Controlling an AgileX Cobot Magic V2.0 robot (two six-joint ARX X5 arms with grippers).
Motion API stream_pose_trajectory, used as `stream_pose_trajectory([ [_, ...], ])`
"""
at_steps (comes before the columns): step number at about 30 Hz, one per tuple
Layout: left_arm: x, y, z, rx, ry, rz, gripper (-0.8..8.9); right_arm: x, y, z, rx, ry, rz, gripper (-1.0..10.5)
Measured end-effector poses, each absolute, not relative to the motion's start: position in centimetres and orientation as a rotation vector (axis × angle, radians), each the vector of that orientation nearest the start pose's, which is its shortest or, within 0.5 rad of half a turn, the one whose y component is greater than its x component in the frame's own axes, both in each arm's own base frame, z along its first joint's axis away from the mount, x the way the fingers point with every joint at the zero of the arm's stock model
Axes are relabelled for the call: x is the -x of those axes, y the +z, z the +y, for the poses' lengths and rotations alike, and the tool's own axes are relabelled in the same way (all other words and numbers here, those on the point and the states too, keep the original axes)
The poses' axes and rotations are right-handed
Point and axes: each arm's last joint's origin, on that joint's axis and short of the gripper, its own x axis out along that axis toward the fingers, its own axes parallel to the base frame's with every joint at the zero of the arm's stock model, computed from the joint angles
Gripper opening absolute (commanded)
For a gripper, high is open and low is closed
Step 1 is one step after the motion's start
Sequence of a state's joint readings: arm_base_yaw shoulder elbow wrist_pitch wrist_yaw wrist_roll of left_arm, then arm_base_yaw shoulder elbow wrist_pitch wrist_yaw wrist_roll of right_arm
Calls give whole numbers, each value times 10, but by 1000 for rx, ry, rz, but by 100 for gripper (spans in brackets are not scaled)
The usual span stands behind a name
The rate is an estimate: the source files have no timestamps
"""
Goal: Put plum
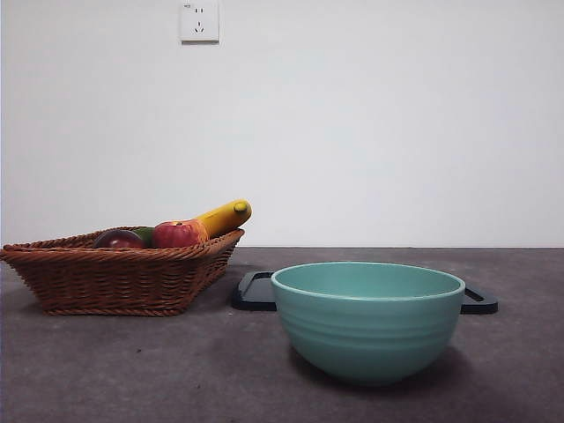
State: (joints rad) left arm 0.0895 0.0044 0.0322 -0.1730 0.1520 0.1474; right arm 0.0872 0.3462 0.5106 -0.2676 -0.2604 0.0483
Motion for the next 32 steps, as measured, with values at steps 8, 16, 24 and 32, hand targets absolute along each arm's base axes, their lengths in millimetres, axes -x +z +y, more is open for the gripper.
stream_pose_trajectory([
  [8,-95,158,4,-130,-73,139,8,-95,212,5,-48,156,60,5],
  [16,-95,158,4,-130,-73,139,8,-96,167,4,-49,109,98,5],
  [24,-95,158,4,-130,-73,139,8,-96,155,4,-65,107,137,5],
  [32,-95,158,4,-130,-73,139,8,-96,153,4,-67,108,156,5],
])
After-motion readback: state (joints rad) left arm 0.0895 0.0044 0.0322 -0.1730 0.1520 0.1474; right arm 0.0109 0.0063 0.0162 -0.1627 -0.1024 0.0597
